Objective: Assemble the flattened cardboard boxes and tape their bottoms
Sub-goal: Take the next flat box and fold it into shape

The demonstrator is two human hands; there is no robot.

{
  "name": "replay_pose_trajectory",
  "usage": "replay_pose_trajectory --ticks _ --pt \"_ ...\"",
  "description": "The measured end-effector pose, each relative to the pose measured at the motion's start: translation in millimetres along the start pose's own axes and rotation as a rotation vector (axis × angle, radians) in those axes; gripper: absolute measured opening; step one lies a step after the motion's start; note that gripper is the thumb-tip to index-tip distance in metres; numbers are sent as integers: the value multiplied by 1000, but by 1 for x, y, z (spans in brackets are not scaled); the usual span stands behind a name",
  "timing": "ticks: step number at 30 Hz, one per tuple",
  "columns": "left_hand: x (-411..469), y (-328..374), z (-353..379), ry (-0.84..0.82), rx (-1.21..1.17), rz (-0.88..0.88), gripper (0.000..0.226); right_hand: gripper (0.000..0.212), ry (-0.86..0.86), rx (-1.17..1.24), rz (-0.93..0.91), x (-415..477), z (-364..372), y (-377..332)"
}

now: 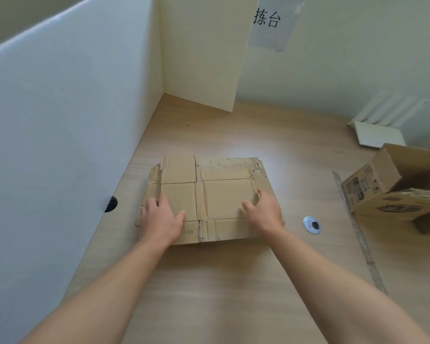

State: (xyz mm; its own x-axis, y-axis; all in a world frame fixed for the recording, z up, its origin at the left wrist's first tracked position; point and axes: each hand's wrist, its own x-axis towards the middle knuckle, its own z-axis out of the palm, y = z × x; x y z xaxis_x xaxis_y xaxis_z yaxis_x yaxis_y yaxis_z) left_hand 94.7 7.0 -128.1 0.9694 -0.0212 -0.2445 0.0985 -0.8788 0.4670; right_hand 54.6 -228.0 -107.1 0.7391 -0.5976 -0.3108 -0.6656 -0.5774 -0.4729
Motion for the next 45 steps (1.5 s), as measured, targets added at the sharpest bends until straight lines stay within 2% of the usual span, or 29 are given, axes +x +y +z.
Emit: replay_pose_trajectory --ticks 6,13,18,21,25,27,31,36,39,42,45 --pt "-16 -7 -6 25 -200 -15 62 62 7 284 59 -14 -2 13" --pt "-63 -2 -19 29 -407 47 79 56 -17 604 13 -63 -10 47" --pt "-109 5 -25 -70 -602 119 80 46 -37 725 5 -98 -20 72" --pt "-139 8 -26 -138 -629 163 82 37 -44 781 -1 -119 -30 90" --pt "-177 21 -30 -226 -673 180 106 29 -40 833 13 -147 -48 112" --pt "-193 29 -30 -241 -691 196 110 28 -54 882 12 -160 -58 123" --pt "-219 37 -24 -245 -745 185 99 25 -112 986 -6 -187 -79 144" --pt "-260 33 -15 -213 -779 148 76 27 -190 1039 -45 -223 -104 183" --pt "-289 32 -10 -313 -867 58 71 33 -255 1121 -54 -243 -107 210" --pt "-317 30 -6 -430 -985 -18 53 39 -355 1148 -102 -261 -105 234" --pt "-342 22 -2 -437 -1017 -72 38 47 -459 1079 -151 -278 -99 253"
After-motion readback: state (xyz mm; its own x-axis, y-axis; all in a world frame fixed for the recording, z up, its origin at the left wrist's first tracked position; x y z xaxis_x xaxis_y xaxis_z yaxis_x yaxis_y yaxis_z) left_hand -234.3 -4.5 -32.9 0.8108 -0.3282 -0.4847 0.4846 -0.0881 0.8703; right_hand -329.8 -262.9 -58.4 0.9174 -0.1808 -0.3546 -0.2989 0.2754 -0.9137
